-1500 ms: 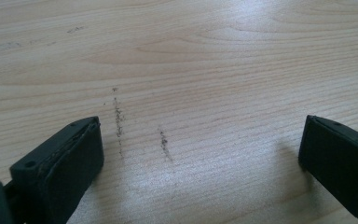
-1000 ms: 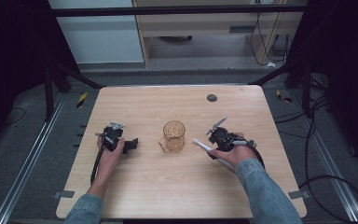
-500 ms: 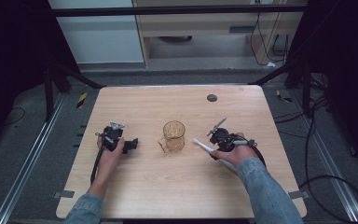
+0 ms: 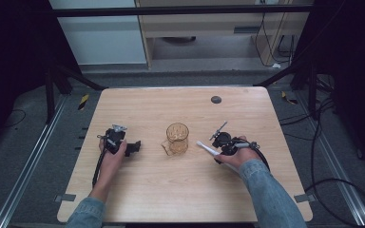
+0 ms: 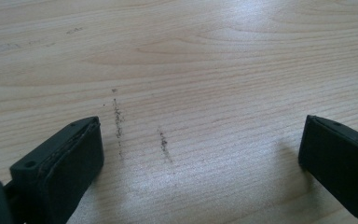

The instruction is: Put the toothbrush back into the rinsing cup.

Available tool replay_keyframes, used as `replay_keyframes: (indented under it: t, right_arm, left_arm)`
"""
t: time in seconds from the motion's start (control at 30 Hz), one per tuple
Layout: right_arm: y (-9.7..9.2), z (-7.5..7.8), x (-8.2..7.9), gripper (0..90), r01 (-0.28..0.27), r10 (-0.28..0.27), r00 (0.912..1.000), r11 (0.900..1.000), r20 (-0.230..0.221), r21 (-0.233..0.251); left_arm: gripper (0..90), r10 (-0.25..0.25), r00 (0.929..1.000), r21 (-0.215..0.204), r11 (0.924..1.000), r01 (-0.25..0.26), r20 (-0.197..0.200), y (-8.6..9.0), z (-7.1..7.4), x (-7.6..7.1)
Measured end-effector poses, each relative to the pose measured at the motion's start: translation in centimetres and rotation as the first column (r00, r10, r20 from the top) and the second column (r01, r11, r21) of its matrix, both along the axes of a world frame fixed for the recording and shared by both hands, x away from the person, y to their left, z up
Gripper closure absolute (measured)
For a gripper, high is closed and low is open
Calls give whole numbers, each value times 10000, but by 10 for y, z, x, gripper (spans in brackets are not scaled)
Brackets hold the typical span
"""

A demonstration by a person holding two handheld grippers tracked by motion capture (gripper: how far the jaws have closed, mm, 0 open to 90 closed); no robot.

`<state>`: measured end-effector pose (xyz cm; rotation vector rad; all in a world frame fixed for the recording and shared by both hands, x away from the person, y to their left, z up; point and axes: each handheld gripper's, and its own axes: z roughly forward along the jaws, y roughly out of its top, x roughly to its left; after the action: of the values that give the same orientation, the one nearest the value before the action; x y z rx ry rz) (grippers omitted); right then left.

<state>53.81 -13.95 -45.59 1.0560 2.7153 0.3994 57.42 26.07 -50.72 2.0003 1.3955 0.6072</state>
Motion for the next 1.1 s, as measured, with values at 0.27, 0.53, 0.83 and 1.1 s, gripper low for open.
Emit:
replay_keyframes:
  t: [0.27, 0.53, 0.83, 1.1]
  right_arm:
    - [-2, -5, 5, 546, 32, -39, 9994, 9998, -346, -192]
    - [0, -8, 9, 578, -79, 53, 9983, 9990, -578, -449]
    - [0, -9, 10, 592, -201, 153, 9967, 9980, -793, -592]
    - [0, -10, 12, 664, -255, 198, 9942, 9983, -1054, -532]
  left_arm:
    - [0, -1, 10000, -2, 10000, 1, 0, 0, 0, 0]
    - [0, 15, 10000, -25, 10000, -15, 13, 0, 0, 0]
    - [0, 8, 10000, -22, 10000, -8, 10, 0, 0, 0]
    - [0, -6, 10000, -12, 10000, 6, 5, 0, 0, 0]
